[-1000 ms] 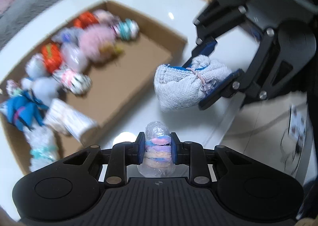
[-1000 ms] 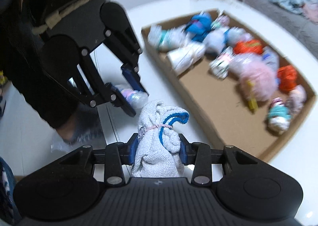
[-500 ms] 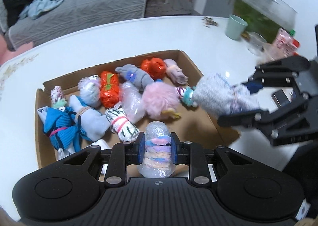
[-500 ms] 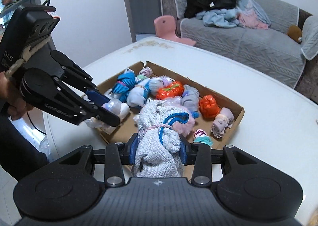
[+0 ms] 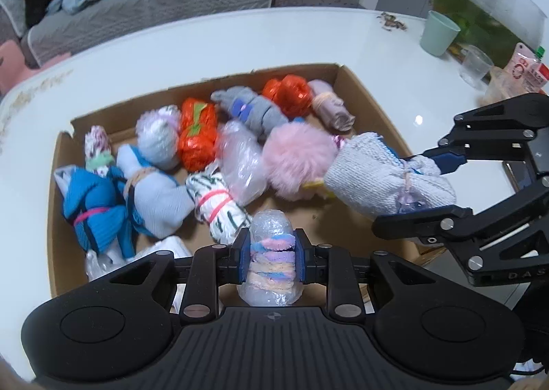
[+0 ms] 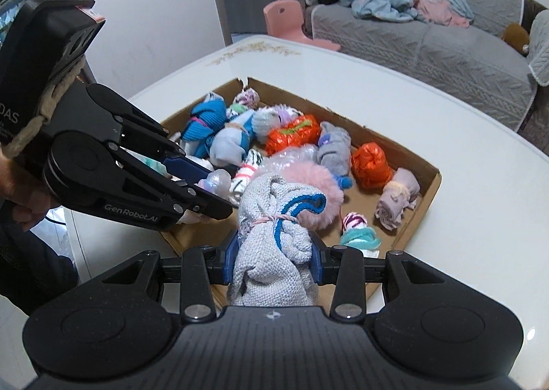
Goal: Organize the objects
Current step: 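Carry both bundles into the tray and lower them among the others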
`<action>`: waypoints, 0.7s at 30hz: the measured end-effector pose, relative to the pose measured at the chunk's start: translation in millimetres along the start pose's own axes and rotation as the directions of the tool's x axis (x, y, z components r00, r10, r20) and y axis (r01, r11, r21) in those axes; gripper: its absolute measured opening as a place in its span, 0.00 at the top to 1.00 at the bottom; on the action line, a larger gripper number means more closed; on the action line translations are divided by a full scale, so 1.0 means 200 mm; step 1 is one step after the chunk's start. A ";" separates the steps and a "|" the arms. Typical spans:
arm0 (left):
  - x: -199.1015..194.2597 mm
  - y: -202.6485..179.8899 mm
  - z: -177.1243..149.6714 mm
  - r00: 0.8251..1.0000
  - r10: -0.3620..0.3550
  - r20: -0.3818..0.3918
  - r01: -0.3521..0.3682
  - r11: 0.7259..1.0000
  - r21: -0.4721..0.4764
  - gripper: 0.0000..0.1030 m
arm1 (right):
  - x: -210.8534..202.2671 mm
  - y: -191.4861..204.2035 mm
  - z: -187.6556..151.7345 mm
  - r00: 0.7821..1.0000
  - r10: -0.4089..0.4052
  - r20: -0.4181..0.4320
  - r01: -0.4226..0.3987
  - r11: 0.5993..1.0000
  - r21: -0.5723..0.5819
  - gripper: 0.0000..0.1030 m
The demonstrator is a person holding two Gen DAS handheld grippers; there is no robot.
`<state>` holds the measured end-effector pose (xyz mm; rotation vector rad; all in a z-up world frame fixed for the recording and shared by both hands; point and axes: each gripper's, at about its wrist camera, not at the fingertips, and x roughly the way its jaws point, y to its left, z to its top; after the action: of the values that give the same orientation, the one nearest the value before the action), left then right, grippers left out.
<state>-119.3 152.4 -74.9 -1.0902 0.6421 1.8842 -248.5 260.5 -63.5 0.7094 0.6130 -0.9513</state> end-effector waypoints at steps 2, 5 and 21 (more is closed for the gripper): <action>0.02 0.01 -0.01 1.000 0.004 -0.009 -0.004 1.000 0.000 0.70 | 0.02 0.00 -0.01 1.000 -0.005 -0.015 0.005 1.000 -0.001 0.64; 0.05 0.02 -0.02 1.000 0.009 -0.023 -0.009 1.000 0.003 0.70 | 0.04 -0.01 -0.01 0.999 -0.002 -0.033 0.002 1.000 0.001 0.64; 0.14 0.00 -0.07 0.999 0.002 -0.054 0.003 0.996 0.084 0.69 | 0.18 0.04 -0.02 0.994 -0.034 -0.108 0.034 0.999 -0.005 0.64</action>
<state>-121.7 153.9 -106.2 -1.0898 0.7446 1.8163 -226.6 249.4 -90.7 0.7536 0.7232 -0.9474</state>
